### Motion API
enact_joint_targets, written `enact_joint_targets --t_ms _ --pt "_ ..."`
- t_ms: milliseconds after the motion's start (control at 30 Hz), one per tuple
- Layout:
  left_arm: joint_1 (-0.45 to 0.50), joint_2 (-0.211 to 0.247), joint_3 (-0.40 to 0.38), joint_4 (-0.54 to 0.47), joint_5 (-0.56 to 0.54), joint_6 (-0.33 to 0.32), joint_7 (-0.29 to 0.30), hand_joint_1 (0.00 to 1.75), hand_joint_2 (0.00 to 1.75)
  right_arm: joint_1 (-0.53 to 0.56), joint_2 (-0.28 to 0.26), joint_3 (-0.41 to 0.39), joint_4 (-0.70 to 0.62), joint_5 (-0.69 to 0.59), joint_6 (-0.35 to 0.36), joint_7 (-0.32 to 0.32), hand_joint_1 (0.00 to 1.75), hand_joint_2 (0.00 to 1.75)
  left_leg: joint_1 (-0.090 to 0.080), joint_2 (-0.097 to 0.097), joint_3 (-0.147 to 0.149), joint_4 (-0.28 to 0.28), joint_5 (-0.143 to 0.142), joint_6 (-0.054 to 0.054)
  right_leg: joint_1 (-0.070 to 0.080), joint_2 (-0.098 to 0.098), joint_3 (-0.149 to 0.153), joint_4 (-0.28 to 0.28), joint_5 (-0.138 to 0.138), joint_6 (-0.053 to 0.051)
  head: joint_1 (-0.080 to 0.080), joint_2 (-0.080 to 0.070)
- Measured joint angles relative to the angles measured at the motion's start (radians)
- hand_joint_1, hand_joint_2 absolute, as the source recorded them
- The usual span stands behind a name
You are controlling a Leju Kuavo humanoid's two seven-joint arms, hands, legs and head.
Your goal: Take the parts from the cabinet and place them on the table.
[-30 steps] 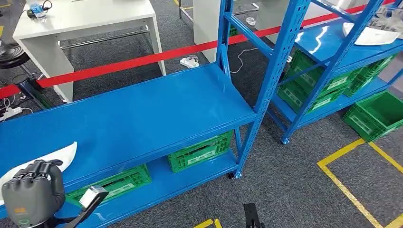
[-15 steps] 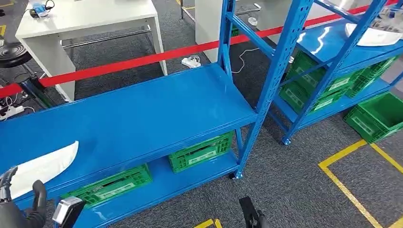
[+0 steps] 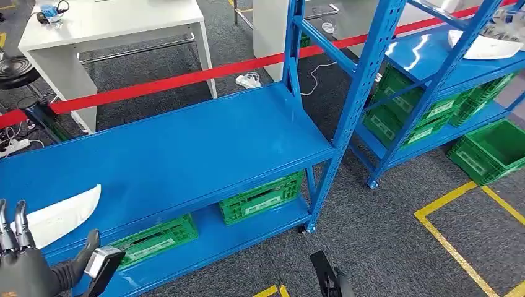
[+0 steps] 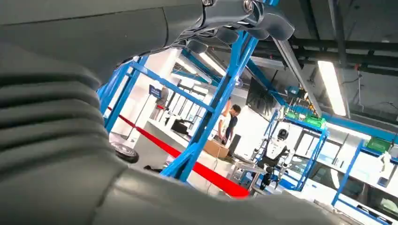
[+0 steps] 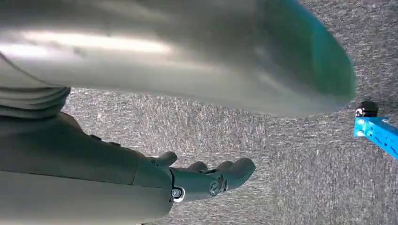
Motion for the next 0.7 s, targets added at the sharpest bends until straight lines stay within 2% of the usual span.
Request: enact_joint_targets --t_ms 700 --pt "-0.005 0.0 -0.007 0.018 0.0 0.0 0.0 0.0 0.0 0.0 -0.001 0.004 0.0 0.0 0.0 0.0 0.0 0.0 0.0 0.0 0.0 0.0 0.0 0.0 0.0 0.0 0.0 0.0 0.0 0.0 0.0 0.0"
